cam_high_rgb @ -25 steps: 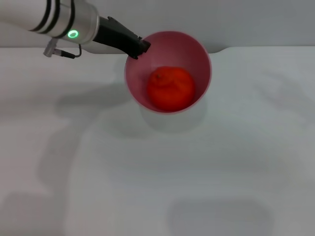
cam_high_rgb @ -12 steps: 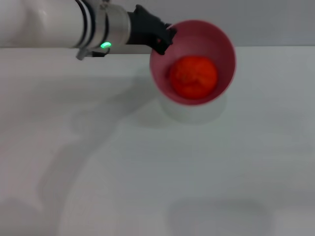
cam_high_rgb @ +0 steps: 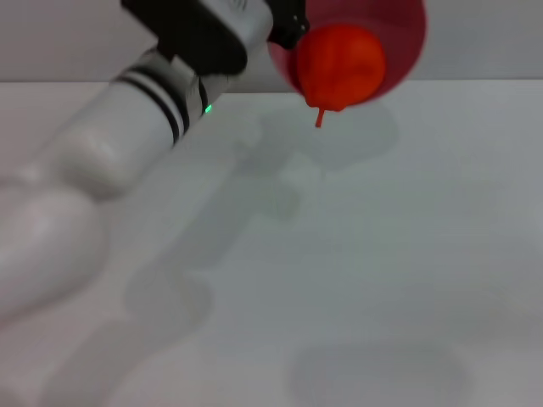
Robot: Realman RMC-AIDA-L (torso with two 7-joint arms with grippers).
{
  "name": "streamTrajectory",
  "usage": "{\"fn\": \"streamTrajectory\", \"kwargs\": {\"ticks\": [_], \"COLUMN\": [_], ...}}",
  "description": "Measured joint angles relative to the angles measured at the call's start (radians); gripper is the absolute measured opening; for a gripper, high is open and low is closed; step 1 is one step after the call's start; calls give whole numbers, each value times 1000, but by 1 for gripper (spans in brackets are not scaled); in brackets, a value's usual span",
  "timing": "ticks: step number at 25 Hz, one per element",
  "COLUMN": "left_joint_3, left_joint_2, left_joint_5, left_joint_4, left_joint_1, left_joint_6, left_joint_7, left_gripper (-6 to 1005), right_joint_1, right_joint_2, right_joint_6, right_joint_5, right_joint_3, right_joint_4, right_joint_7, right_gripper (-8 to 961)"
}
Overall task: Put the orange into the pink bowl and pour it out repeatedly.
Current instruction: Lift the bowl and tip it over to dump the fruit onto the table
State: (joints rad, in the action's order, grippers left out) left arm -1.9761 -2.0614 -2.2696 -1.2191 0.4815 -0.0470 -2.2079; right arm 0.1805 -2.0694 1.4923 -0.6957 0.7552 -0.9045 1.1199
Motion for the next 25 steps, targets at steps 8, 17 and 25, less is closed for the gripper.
{"fn": "streamTrajectory", "kwargs": {"ticks": [8, 17, 25], "left_joint_3": [-263, -335, -366], "left_joint_2": [-3, -4, -3], "left_joint_5": [-66, -67, -69], "left_joint_4": [123, 169, 189], "left_joint_1": [-64, -64, -61], "left_joint_6": [-576, -715, -772], "left_joint_7": [0, -8, -1], "left_gripper": [43, 42, 42], "right_joint_1": [18, 32, 38], "right_joint_2": [-1, 1, -2], "right_joint_6": [-12, -8, -6], "right_joint_5": [-43, -46, -56], "right_joint_3": [1, 3, 16], "right_joint_4": [-38, -34, -24], "right_joint_7": [2, 9, 15], "right_gripper": [542, 542, 542]}}
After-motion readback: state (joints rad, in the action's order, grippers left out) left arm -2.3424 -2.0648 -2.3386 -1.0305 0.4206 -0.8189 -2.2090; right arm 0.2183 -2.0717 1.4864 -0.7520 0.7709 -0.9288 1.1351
